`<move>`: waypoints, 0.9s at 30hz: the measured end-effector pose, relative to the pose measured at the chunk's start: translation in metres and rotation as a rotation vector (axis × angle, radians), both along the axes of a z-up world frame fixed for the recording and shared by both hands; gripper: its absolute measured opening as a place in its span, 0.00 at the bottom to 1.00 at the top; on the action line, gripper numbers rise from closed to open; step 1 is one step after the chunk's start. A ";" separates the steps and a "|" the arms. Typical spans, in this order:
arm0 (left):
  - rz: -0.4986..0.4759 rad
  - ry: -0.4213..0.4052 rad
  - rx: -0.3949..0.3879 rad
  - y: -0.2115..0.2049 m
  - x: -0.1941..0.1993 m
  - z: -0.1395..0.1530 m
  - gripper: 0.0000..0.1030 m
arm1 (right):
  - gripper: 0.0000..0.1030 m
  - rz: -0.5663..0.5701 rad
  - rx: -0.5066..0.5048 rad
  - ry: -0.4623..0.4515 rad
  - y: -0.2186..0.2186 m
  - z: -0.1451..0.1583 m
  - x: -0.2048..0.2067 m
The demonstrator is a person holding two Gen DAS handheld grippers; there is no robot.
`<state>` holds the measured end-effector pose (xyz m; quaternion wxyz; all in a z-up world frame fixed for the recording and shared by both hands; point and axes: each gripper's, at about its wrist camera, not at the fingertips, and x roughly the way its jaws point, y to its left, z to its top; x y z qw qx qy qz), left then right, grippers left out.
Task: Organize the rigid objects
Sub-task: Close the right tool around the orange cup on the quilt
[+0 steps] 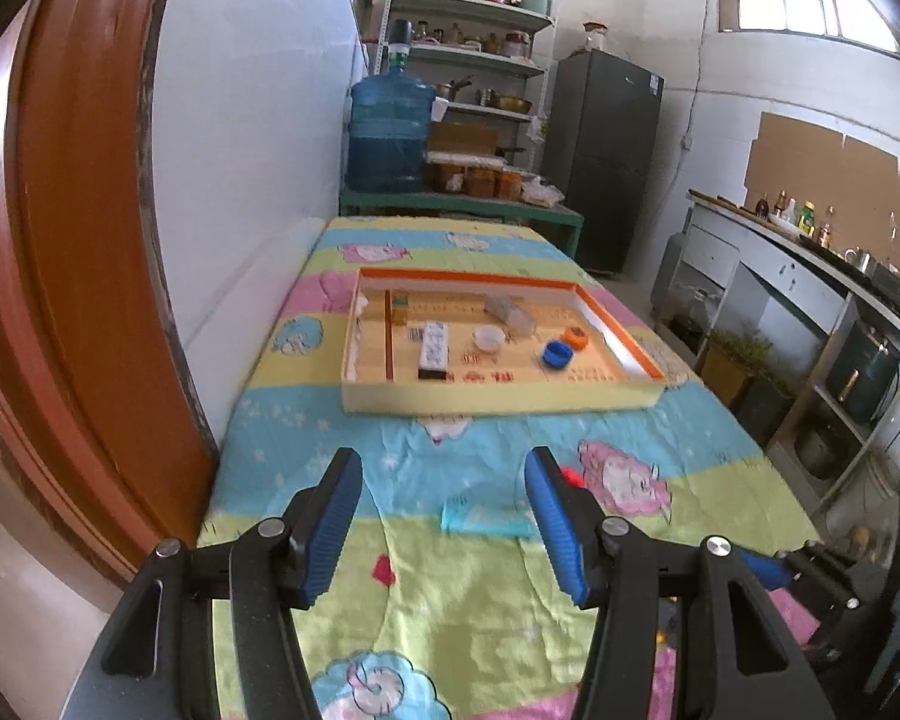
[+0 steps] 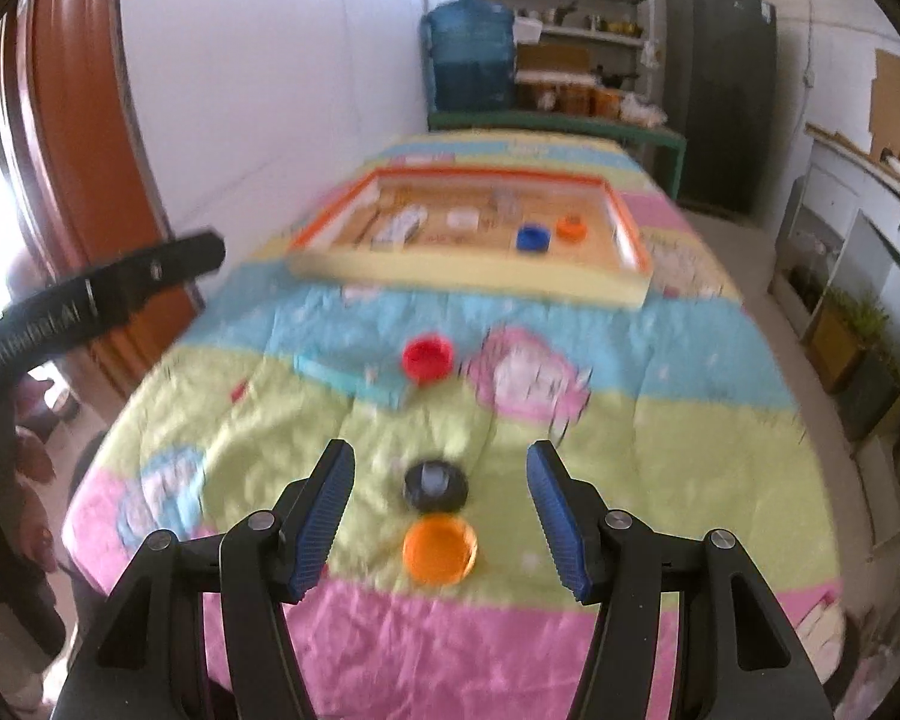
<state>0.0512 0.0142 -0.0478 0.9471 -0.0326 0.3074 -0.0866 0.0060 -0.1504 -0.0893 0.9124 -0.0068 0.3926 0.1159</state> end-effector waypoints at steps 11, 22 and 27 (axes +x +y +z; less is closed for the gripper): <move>-0.009 0.060 -0.014 0.003 -0.003 -0.027 0.55 | 0.52 0.006 -0.029 0.026 -0.001 -0.028 -0.004; -0.035 0.091 -0.017 -0.005 0.002 -0.036 0.55 | 0.29 0.016 -0.066 0.019 0.001 -0.033 -0.003; -0.046 0.151 -0.029 -0.009 0.010 -0.049 0.55 | 0.29 0.012 -0.048 0.018 -0.004 -0.032 -0.003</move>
